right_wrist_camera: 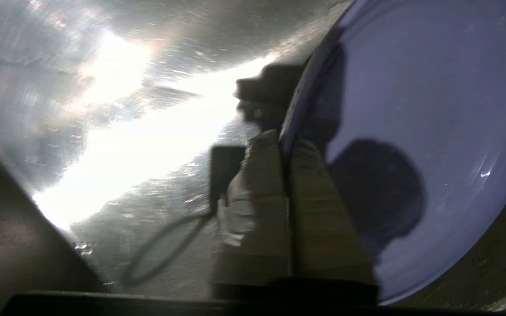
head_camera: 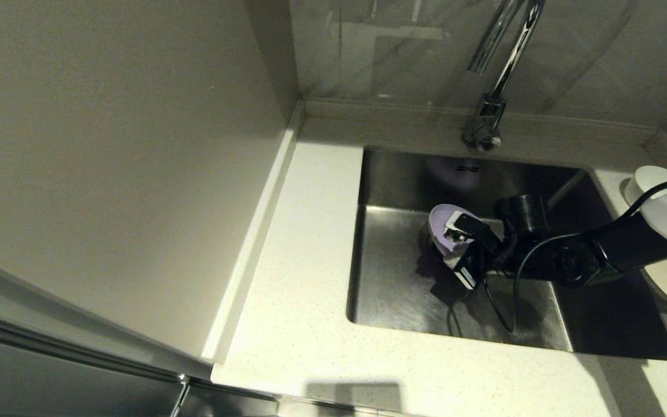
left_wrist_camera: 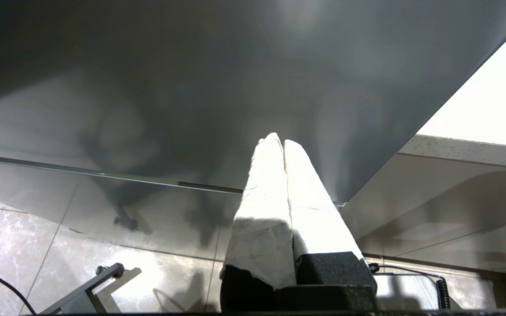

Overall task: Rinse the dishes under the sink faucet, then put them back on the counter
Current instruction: Put a plate into the sink

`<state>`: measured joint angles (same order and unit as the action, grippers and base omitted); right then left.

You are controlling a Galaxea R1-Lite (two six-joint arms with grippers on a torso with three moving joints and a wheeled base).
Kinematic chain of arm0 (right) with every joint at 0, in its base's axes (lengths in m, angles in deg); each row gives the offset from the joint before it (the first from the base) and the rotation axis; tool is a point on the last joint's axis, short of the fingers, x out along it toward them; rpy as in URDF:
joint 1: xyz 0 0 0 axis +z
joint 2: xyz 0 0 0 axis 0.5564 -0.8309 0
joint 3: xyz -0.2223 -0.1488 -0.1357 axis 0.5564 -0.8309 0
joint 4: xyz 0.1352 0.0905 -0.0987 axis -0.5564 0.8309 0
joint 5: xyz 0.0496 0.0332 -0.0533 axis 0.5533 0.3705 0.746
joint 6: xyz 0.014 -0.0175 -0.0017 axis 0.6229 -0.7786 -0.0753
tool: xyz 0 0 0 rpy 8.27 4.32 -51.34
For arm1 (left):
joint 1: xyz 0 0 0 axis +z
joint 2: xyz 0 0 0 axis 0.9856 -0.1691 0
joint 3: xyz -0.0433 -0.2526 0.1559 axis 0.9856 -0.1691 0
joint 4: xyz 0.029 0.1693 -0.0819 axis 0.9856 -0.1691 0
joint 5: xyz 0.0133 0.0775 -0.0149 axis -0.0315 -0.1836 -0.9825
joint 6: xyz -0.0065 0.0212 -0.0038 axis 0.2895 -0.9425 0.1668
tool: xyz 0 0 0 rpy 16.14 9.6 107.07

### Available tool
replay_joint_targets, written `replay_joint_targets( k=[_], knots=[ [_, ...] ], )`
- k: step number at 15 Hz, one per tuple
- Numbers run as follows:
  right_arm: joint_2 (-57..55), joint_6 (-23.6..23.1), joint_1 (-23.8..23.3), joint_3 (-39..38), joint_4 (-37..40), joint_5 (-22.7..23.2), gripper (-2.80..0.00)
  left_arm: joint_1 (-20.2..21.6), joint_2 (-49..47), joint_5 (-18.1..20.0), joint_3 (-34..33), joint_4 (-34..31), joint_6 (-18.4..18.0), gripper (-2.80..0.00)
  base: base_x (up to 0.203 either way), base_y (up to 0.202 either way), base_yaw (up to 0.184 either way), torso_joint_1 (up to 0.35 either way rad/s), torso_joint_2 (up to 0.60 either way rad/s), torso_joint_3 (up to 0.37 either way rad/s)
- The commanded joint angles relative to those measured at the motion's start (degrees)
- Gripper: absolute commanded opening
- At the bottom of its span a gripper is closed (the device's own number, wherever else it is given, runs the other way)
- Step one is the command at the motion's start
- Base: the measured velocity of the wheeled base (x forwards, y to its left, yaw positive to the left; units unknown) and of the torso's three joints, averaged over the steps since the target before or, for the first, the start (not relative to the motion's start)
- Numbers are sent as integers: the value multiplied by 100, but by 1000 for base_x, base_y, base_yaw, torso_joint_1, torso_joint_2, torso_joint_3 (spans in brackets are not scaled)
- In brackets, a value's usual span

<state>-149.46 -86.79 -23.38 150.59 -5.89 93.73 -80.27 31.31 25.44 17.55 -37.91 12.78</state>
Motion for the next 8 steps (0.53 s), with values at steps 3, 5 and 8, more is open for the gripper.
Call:
replay_joint_targets(
  k=[3, 5, 8],
  knots=[
    [-243, -59, -113, 78, -76, 11, 0, 0, 24, 0, 0, 4, 4, -280, 0, 0, 0, 0, 0, 0],
    [-211, -57, -185, 83, -78, 14, 0, 0, 18, 0, 0, 4, 4, -280, 0, 0, 0, 0, 0, 0],
    [250, -6, -324, -12, -37, 21, 0, 0, 18, 0, 0, 4, -3, -280, 0, 0, 0, 0, 0, 0]
  ],
)
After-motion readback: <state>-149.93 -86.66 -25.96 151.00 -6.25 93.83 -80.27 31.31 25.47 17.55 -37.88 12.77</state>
